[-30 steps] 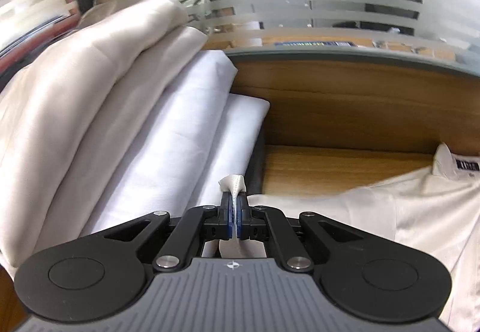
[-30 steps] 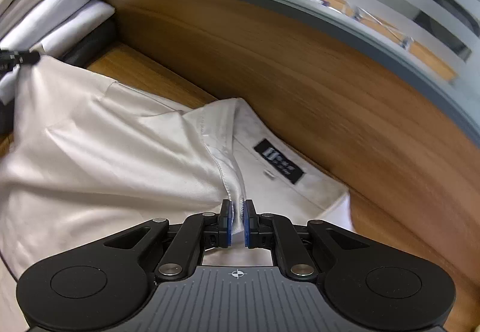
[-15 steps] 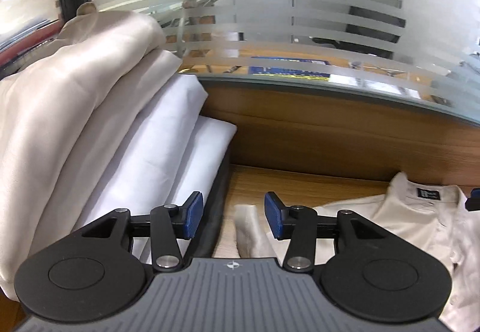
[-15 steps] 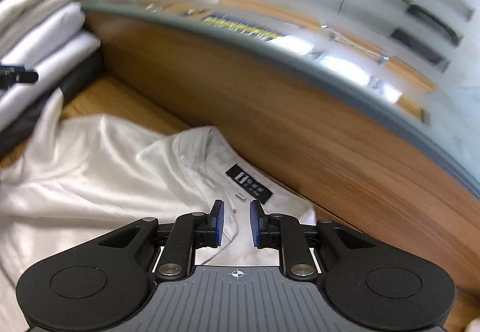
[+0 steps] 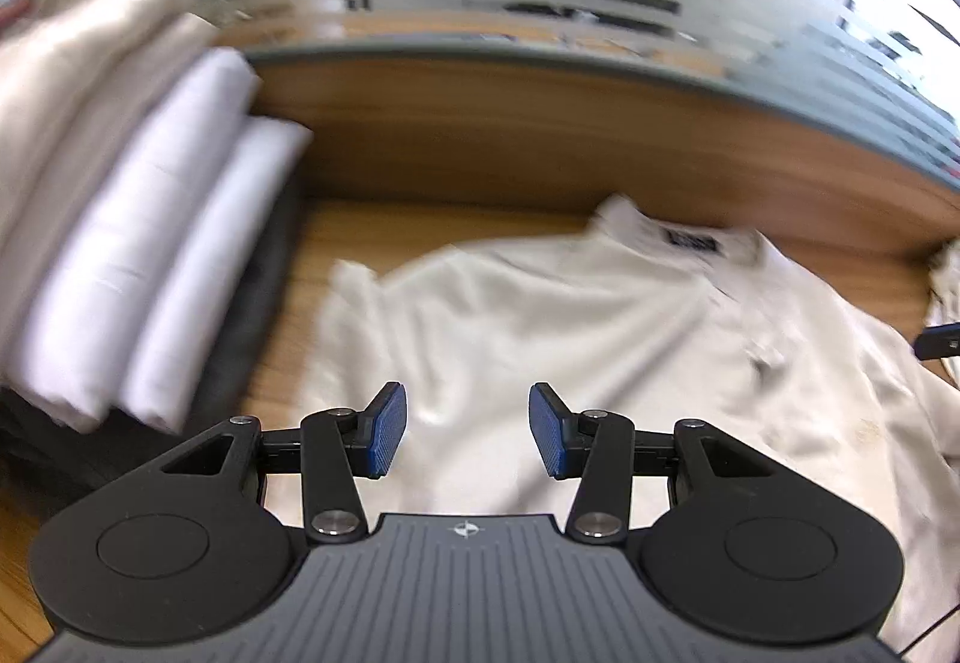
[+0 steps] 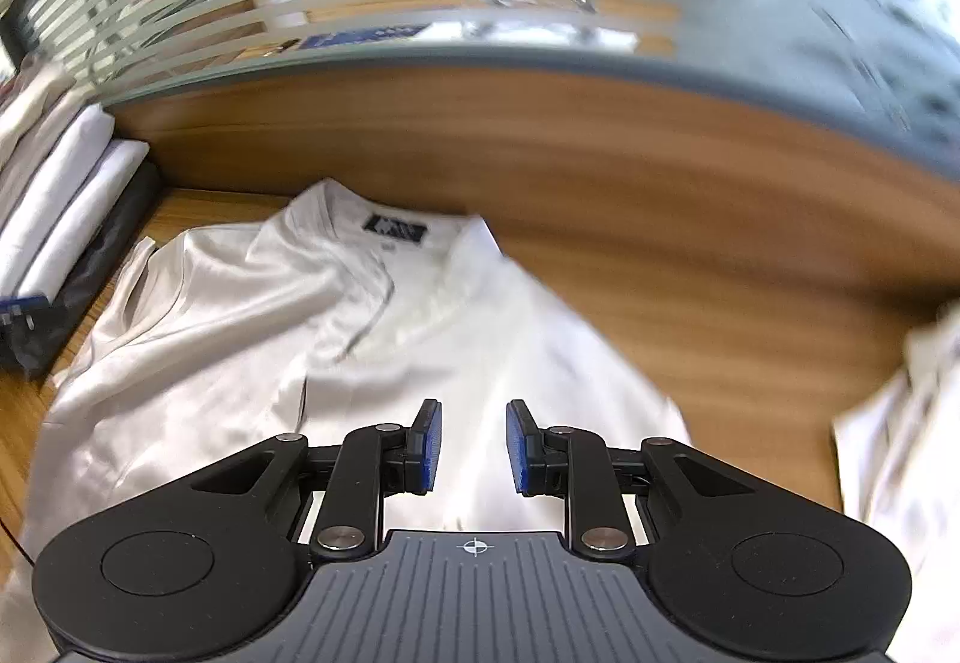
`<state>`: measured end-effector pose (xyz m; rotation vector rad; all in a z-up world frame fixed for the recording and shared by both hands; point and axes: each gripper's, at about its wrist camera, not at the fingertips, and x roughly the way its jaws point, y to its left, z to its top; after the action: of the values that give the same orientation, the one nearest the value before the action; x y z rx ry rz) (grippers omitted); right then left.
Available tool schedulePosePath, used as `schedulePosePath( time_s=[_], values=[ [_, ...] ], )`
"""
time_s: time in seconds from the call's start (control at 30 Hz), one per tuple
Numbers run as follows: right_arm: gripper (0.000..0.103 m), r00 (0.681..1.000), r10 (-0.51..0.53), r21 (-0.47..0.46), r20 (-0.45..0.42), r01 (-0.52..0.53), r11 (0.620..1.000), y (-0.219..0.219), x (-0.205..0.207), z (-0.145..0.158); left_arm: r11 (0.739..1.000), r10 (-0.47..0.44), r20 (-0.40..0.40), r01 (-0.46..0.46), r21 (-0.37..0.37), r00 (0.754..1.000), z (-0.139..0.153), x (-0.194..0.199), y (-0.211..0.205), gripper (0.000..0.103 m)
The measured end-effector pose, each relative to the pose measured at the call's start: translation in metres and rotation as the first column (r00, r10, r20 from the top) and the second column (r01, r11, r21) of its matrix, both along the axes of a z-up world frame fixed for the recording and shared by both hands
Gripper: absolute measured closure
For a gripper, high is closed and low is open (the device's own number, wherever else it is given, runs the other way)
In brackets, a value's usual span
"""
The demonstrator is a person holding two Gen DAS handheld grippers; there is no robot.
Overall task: Fold clothes
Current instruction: 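Release the placket and hem, opening both grippers above the shirt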
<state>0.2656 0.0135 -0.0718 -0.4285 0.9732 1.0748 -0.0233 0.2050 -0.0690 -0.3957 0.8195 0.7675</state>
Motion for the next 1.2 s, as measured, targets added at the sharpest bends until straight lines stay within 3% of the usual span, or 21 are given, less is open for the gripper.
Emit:
schedulePosePath(
  time_s=[0.23, 0.47, 0.8, 1.03, 1.13, 1.2],
  values=[
    [0.077, 0.999, -0.01, -0.004, -0.04, 0.01, 1.0, -0.021, -0.018, -0.007, 0.995, -0.095, 0.012, 0.096, -0.04, 0.995, -0.006, 0.022, -0.031, 0.052],
    [0.077, 0.997, 0.026, 0.015, -0.069, -0.025, 1.0, -0.016, -0.038, -0.01, 0.987, -0.15, 0.015, 0.15, -0.053, 0.989, -0.009, 0.039, -0.051, 0.052],
    [0.071, 0.992, 0.119, 0.013, -0.033, -0.118, 0.993, 0.049, -0.055, -0.02, 0.971, -0.226, 0.006, 0.226, -0.073, 0.974, -0.026, 0.056, -0.074, 0.052],
    [0.069, 0.988, 0.155, -0.049, 0.007, -0.155, 0.987, 0.108, -0.054, -0.046, 0.961, -0.261, -0.002, 0.259, -0.094, 0.965, -0.041, 0.066, -0.081, 0.052],
    [0.058, 0.978, 0.204, -0.089, 0.038, -0.2, 0.976, 0.123, -0.059, -0.058, 0.959, -0.265, 0.002, 0.264, -0.103, 0.964, -0.045, 0.069, -0.08, 0.052],
    [0.059, 0.971, 0.232, -0.125, 0.055, -0.224, 0.967, 0.129, -0.063, -0.065, 0.958, -0.265, 0.006, 0.264, -0.107, 0.964, -0.046, 0.071, -0.079, 0.052]
  ],
)
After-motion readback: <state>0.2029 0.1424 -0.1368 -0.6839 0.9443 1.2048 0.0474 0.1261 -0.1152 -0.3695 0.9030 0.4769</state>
